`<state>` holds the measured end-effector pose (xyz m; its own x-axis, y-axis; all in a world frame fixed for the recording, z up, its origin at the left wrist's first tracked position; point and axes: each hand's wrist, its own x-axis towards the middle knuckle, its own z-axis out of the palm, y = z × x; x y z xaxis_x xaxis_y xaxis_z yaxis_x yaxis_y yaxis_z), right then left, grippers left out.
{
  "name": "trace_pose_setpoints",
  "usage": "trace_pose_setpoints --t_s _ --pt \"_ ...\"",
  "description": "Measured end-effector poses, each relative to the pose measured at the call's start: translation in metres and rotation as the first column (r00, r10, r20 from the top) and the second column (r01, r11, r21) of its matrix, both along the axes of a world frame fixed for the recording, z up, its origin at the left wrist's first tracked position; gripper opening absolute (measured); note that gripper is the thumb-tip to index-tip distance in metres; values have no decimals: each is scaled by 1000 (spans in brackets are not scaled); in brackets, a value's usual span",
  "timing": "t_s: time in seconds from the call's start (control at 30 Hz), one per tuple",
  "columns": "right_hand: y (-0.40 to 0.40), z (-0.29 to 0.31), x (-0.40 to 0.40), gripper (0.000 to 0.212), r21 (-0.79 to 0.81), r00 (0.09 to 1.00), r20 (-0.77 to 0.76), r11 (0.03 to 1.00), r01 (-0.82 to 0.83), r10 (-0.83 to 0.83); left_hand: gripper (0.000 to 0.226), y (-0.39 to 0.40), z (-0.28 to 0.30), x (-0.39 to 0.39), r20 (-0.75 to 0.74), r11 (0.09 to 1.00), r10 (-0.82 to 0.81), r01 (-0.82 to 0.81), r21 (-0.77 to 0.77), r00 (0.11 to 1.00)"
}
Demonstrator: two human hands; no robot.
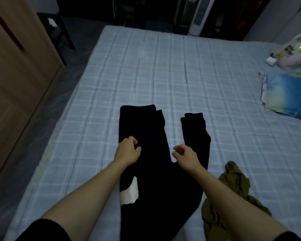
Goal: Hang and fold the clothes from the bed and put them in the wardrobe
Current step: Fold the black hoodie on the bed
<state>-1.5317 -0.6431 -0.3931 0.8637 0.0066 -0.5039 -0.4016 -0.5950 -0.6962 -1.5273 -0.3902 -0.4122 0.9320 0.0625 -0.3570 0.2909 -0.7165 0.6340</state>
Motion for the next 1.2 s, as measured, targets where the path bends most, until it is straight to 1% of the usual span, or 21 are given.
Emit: trace_pose_setpoints --t_s 0.23,0.4,0.53,0.7,0.8,0.87,1.0,1.1,1.2 --pt "6 -34 45 31 -27 996 -37 996 83 -84 26 4 -36 58 -58 1000 -25 26 11 998" --pt "-18 -60 81 28 -80 991 -30 989 128 -130 27 -16 -58 97 -101 998 -63 64 2 993" --pt "-50 -82 116 30 -106 992 -16 987 123 -125 26 -50 -79 134 -117 996 -85 82 -28 989" --pt "-91 -111 151 31 -147 989 84 980 133 -121 24 -105 -108 173 -113 991 -128 123 -56 985" --pt "-119 -130 168 25 -155 986 137 981 120 -99 21 -138 -127 193 -111 983 -163 152 -102 980" --pt "-136 -141 178 21 -154 978 184 980 123 -94 22 -157 -139 205 -95 980 -151 137 -143 984" --pt "-165 -158 191 25 -114 947 282 975 193 -154 26 -189 -159 219 -97 960 -129 100 -262 987" --pt "-180 -170 196 29 -101 896 389 957 273 -214 39 -210 -175 221 -154 938 -106 48 -342 982" --pt "-194 -177 197 28 -108 830 477 918 382 -289 64 -232 -182 222 -211 921 -52 -35 -387 976"
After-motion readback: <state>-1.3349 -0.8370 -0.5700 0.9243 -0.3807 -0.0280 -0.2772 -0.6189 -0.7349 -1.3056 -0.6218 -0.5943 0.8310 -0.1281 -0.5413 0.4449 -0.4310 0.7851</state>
